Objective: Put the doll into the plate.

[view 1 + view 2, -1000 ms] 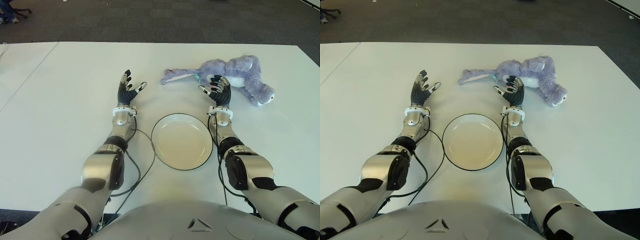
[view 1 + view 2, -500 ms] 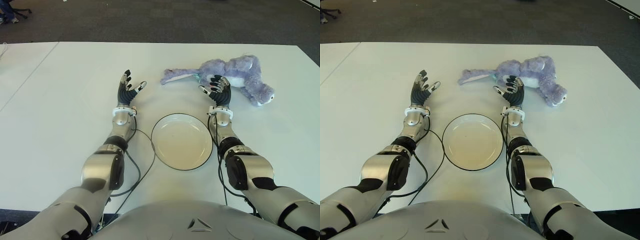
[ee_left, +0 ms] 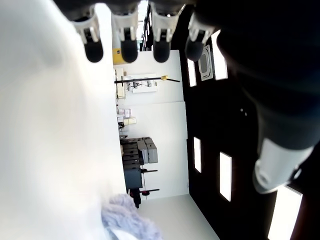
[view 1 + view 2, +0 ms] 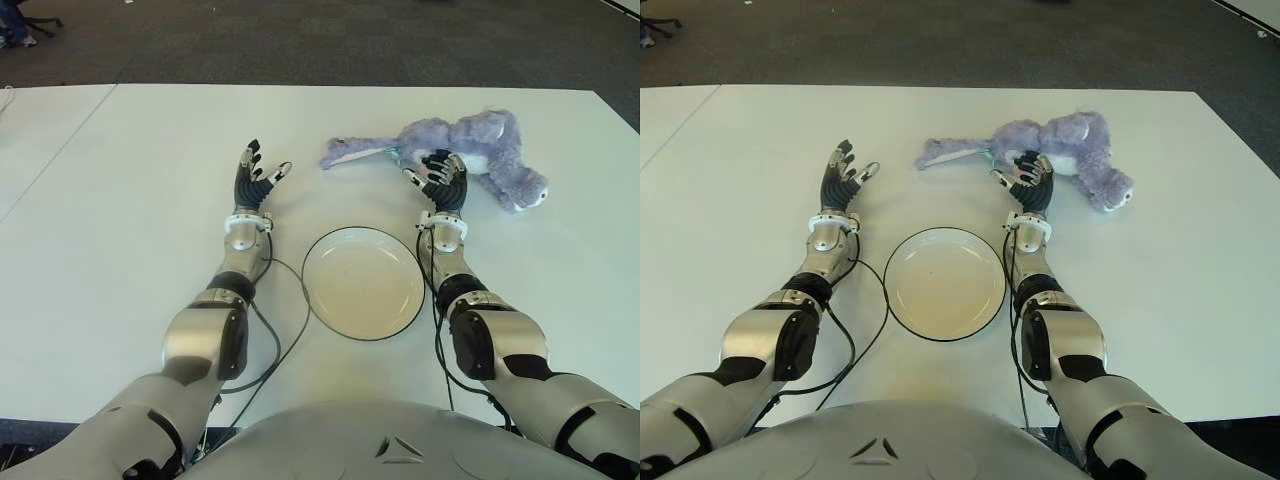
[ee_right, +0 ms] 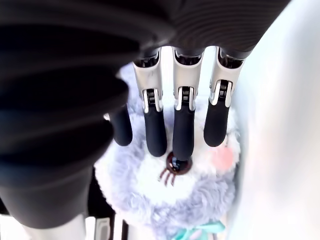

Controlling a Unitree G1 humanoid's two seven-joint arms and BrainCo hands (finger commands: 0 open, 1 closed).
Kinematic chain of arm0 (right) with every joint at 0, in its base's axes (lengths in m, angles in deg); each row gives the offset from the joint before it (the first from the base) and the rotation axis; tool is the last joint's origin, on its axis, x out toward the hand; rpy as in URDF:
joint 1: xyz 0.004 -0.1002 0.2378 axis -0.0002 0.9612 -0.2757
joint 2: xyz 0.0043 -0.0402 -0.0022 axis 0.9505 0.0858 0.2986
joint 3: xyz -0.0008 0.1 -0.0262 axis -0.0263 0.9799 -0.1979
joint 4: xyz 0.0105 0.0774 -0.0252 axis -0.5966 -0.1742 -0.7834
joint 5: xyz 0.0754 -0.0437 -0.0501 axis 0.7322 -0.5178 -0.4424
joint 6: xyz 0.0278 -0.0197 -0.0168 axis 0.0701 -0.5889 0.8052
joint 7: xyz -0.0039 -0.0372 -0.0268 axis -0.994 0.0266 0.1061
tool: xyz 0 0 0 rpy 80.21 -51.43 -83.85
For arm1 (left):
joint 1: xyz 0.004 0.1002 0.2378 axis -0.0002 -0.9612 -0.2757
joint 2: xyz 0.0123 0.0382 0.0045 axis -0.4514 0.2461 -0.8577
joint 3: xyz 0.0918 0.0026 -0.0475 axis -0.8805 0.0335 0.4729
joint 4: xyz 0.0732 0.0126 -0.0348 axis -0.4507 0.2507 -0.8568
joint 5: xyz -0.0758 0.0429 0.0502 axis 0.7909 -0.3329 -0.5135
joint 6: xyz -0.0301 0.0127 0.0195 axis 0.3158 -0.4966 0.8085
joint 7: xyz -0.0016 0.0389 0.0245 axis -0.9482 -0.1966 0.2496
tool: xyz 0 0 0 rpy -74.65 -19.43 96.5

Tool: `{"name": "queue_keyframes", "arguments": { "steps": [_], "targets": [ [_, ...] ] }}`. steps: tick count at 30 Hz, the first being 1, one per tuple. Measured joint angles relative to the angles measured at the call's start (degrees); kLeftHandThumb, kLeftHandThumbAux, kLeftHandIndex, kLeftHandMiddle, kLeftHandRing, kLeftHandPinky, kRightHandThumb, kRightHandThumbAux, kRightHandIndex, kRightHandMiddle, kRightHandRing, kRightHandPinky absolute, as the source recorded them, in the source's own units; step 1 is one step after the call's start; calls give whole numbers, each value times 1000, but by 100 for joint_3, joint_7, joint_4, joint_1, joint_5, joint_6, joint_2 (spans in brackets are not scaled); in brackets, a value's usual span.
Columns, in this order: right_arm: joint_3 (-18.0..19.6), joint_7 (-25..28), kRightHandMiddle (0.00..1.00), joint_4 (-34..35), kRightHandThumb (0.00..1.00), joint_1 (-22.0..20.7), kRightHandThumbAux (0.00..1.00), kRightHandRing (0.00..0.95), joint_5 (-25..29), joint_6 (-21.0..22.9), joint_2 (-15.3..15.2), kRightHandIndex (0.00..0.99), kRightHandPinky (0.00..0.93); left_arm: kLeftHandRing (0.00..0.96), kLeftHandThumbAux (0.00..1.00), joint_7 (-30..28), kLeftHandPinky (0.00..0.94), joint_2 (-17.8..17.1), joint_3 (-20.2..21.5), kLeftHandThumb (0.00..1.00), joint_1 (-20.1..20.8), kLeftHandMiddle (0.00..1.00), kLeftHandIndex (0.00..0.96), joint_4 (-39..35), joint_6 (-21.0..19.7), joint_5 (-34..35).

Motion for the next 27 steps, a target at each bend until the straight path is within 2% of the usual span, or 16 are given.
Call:
{"name": "queue_keyframes", "arguments": {
  "steps": [3,8,9,11,17,22,27],
  "targets": [
    [-16,-199,273,55,0,-8,777,282,-10,-265,73,232,281,37,658,0,52,-15,9,0,-1,40,0,0,0,6],
    [-99,-596,268,218,0,-43,762,273,-124,-826,177,229,269,40,663,0,56,-24,30,0,-1,44,0,0,0,13],
    [-118,-649,257,231,0,-47,744,248,-135,-908,191,228,227,42,658,0,48,-25,31,0,-1,49,1,0,0,13],
    [-139,-745,251,261,0,-66,734,233,-166,-1091,205,230,212,43,654,0,45,-27,30,0,0,51,1,0,0,11],
    [-190,-1053,254,307,39,-92,748,229,-265,-1751,255,233,241,31,635,0,12,-36,24,0,3,39,0,-1,0,8],
    [-235,-1043,255,309,86,-111,754,229,-269,-2155,298,226,240,29,628,0,24,-36,2,0,10,34,0,-1,0,2],
    [-229,-793,255,307,134,-132,759,234,-200,-2324,267,207,236,33,625,0,37,-37,3,0,14,36,0,-1,-4,3]
  ]
}}
